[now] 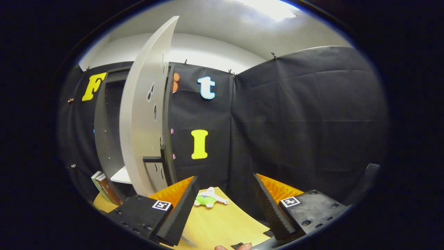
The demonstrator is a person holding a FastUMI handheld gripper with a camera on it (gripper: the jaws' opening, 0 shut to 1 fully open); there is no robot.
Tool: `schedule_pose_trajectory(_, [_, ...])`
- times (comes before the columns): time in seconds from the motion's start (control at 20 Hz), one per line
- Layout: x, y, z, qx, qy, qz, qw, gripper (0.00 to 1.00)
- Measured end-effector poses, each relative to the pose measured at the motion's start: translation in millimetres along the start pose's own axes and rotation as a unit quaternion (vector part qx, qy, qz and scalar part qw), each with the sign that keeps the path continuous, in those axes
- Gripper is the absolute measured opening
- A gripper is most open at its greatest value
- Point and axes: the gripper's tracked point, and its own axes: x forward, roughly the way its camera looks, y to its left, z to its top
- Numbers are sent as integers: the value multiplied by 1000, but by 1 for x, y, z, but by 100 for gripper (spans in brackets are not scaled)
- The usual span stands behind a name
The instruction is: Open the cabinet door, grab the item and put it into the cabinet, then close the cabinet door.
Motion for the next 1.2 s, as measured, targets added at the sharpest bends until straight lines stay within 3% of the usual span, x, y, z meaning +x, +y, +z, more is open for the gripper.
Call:
schedule_pose_trajectory(0.3, [11, 10, -16, 35, 24, 15, 999, 96])
schedule_pose_trajectory(0.55, [3, 16, -14, 25, 25, 21, 999, 98])
schedule_pose_trajectory(0.9, [-15, 59, -19, 36, 35, 41, 998, 98])
schedule_pose_trajectory(1.2, [-28, 106, -22, 43, 41, 85, 995, 98])
